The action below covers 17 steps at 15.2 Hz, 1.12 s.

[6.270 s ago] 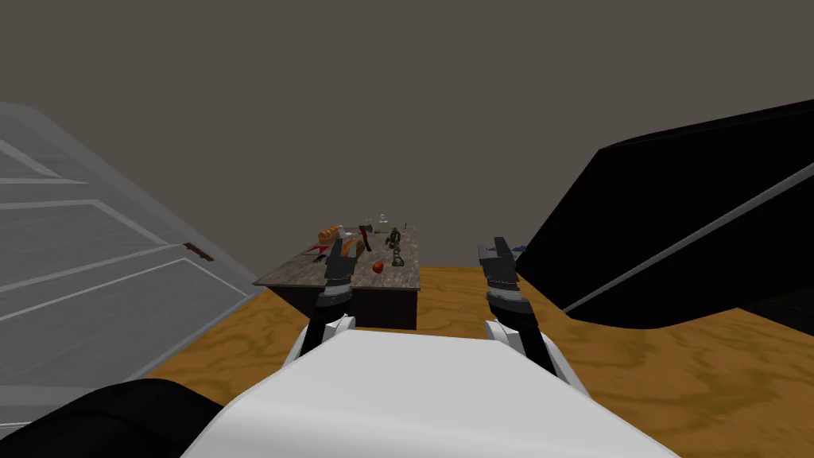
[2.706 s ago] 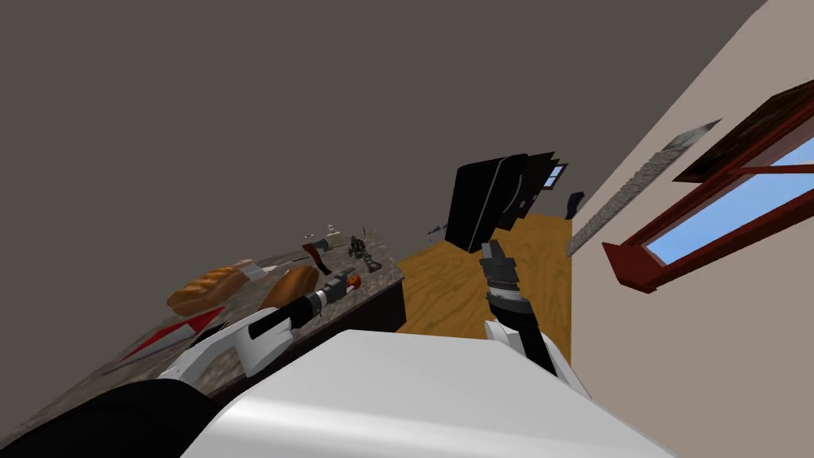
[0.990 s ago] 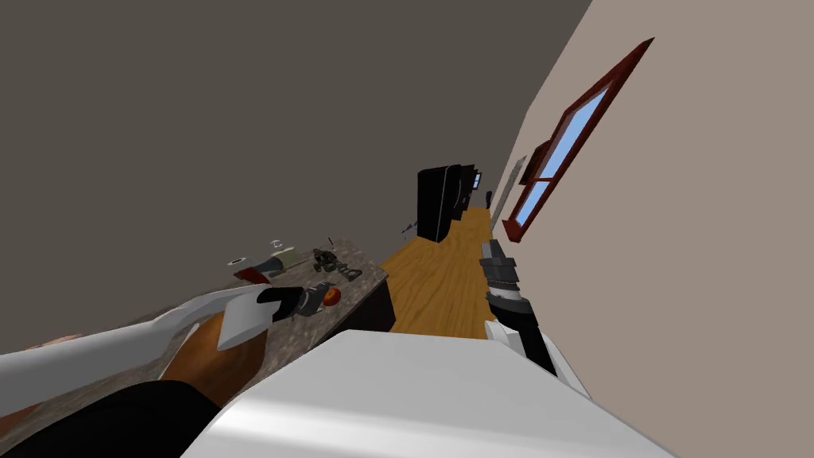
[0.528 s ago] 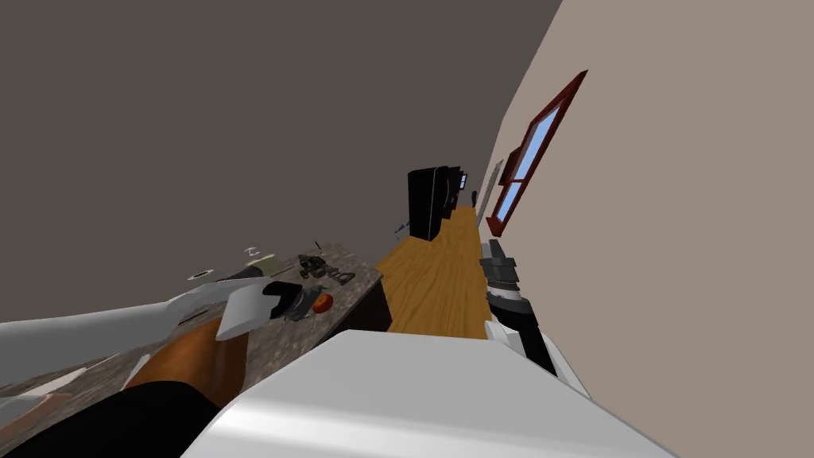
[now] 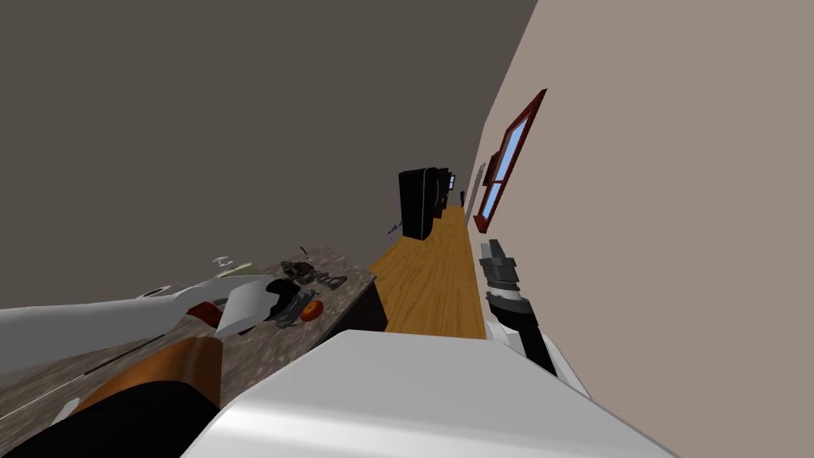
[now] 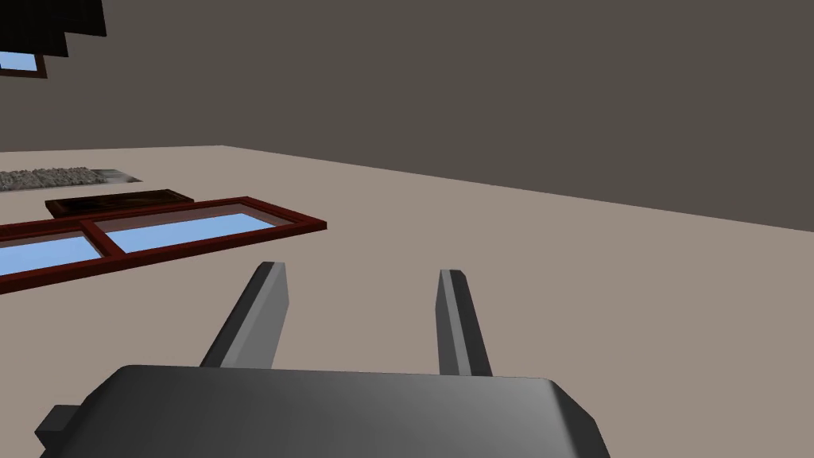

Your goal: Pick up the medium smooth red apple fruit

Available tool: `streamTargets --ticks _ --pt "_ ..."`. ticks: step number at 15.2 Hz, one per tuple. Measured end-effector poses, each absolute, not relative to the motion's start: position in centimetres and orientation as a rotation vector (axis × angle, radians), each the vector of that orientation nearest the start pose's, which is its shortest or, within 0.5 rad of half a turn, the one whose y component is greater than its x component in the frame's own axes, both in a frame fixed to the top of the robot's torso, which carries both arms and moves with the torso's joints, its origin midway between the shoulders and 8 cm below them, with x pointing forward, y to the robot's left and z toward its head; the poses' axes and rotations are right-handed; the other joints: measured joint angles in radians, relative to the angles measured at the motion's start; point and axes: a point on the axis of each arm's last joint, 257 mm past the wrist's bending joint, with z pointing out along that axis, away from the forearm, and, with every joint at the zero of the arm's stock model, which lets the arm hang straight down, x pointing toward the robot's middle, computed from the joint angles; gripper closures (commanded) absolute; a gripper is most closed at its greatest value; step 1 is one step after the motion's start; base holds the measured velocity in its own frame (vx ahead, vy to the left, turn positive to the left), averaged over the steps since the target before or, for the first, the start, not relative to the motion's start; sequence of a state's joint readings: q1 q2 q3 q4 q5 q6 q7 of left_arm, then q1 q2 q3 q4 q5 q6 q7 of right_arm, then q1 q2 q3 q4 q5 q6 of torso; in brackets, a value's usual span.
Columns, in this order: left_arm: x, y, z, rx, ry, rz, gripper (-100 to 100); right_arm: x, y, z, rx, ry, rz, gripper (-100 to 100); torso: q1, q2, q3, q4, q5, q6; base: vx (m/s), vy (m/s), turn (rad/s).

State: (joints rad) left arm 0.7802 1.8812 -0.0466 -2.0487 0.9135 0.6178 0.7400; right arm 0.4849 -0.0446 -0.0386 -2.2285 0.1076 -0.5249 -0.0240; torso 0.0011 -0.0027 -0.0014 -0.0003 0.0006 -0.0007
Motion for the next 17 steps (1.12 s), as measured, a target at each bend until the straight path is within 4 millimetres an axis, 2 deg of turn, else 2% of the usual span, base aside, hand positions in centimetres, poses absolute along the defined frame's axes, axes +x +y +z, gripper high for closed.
streamTargets --ticks 1,5,6,14,17 --pt "24.1 53.6 -29.2 -1.876 2.033 0.031 -100 35.2 -27.5 1.0 0.572 0.714 1.223 0 0.000 -0.001 -0.001 0.000 0.000 0.000 0.031 -0.020 -0.058" --pt "23.6 54.3 -30.1 -1.894 2.012 0.012 -100 35.2 -27.5 1.0 0.572 0.714 1.223 0 0.000 -0.002 -0.001 -0.001 0.000 0.000 0.022 -0.012 -0.025" --pt "23.4 54.4 -30.2 -1.892 2.015 0.015 100 35.2 -27.5 1.0 0.572 0.714 1.223 0 0.000 -0.002 -0.001 0.000 0.000 0.000 0.000 0.000 0.000" --pt "23.8 54.1 -29.7 -1.880 2.025 0.021 100 35.2 -27.5 1.0 0.572 0.714 1.223 0 0.001 0.000 0.000 0.000 0.000 0.000 -0.008 0.006 0.027" --pt "24.5 52.9 -28.9 -1.879 2.037 0.017 100 35.2 -27.5 1.0 0.572 0.714 1.223 0 0.001 0.001 0.000 0.000 0.000 0.000 -0.028 0.018 0.037"
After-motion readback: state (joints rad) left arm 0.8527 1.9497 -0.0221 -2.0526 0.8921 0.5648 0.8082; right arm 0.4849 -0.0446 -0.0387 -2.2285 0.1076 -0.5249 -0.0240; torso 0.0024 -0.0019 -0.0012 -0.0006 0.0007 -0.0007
